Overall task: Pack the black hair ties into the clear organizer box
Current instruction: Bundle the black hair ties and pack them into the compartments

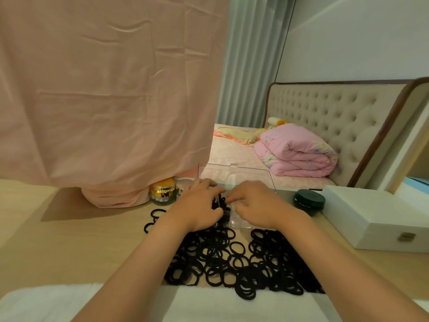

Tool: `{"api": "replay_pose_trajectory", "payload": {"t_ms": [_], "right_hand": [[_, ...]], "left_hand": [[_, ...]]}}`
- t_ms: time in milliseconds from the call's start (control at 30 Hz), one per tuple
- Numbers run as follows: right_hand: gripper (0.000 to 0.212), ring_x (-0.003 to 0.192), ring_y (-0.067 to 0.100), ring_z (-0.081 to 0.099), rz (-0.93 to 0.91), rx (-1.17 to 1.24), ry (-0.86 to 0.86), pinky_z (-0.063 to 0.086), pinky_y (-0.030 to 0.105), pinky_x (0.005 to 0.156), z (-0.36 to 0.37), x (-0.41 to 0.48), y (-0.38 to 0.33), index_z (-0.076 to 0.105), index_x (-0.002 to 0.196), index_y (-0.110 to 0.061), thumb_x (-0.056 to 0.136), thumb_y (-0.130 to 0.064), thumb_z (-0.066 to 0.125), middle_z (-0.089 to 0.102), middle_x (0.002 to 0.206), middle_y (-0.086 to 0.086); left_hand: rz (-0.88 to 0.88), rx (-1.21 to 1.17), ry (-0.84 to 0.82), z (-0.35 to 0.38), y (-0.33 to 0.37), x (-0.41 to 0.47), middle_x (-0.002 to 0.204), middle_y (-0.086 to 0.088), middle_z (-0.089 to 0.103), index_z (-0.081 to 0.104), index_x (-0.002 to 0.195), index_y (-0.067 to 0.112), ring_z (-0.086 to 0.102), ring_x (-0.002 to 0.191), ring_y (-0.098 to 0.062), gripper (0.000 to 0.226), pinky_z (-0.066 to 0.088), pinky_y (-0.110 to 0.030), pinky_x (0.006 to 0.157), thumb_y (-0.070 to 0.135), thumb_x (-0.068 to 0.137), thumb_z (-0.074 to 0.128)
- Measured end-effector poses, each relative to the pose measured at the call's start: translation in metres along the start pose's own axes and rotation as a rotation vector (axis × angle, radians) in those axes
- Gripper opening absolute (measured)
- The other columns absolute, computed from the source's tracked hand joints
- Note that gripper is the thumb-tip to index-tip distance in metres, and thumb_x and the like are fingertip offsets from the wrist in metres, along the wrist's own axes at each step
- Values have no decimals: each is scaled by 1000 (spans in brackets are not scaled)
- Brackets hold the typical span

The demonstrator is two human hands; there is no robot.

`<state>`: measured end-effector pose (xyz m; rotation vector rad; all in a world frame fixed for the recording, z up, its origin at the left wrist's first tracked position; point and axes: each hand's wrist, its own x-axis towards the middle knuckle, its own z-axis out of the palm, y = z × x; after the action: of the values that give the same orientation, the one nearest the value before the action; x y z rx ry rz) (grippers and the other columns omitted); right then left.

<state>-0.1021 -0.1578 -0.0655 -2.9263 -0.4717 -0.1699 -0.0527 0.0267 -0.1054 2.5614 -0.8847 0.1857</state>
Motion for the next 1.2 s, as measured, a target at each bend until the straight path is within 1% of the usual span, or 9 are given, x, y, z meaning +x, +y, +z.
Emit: {"api": "replay_pose_trajectory", "payload": {"t_ms": [167, 267, 367, 500, 733, 900, 1000, 1100, 1200], "right_hand": [[34, 99, 7, 62, 170, 111, 76, 52, 31, 95, -25, -38, 8, 76, 111, -31, 95, -15, 51, 70, 117, -13], [32, 95, 5, 64, 230, 84, -68, 55, 31, 93, -26, -64, 14, 76, 112, -35, 94, -18, 56, 71, 111, -14], [30, 94, 10, 66, 288, 46, -232, 60, 33, 87, -20, -82, 17, 72, 117, -36, 89, -27, 66, 68, 106, -13], [48, 88, 20, 72, 358, 178, -385, 64, 30, 66, -5, -92, 14, 62, 133, -31, 88, -24, 76, 64, 98, -11], [46, 103, 12, 64, 212, 127, -259, 52, 25, 89, 15, -79, 3, 61, 138, -29, 94, -19, 67, 67, 119, -7], [35, 93, 3, 62, 182, 153, -131, 48, 20, 80, -8, -85, 4, 73, 119, -37, 95, -16, 60, 70, 114, -13], [32, 90, -2, 63, 155, 164, -220, 48, 16, 73, -12, -89, -1, 75, 112, -39, 91, -19, 62, 71, 111, -17], [41, 94, 12, 68, 145, 111, -410, 60, 31, 84, 5, -88, -10, 70, 124, -34, 86, -20, 67, 72, 108, -8], [30, 91, 19, 70, 168, 86, -383, 62, 40, 85, 19, -84, -10, 74, 114, -27, 85, -22, 73, 74, 100, -1]], "left_hand": [[57, -65, 69, -8, 32, -16, 120, 9, 57, 62, 122, 31, 50, 114, -10, 32, 47, -32, 97, 28, 90, 58], [69, -129, -98, -6, 56, -30, 101, 18, 64, 66, 102, 34, 60, 94, -4, 15, 52, -29, 84, 30, 89, 59], [84, -160, -299, 4, 72, -43, 97, 16, 61, 68, 91, 34, 60, 90, -6, 8, 52, -28, 83, 38, 85, 65], [119, -19, -347, 14, 69, -57, 103, 16, 50, 65, 95, 37, 49, 102, -8, 20, 49, -33, 90, 49, 80, 70], [76, 37, -205, 17, 54, -65, 114, 16, 52, 67, 115, 39, 44, 113, -7, 29, 46, -35, 99, 47, 87, 68], [55, -83, -172, 0, 50, -67, 110, 17, 57, 66, 114, 36, 50, 107, -4, 25, 45, -33, 98, 36, 89, 65], [68, -80, -190, -6, 55, -66, 107, 17, 57, 68, 107, 37, 52, 104, -3, 21, 48, -33, 96, 33, 87, 66], [92, 36, -271, 4, 60, -67, 113, 14, 51, 69, 111, 41, 44, 112, -8, 27, 45, -34, 98, 38, 84, 68], [102, 118, -268, 13, 61, -66, 114, 11, 51, 72, 115, 38, 42, 114, -12, 29, 45, -36, 99, 40, 86, 69]]}}
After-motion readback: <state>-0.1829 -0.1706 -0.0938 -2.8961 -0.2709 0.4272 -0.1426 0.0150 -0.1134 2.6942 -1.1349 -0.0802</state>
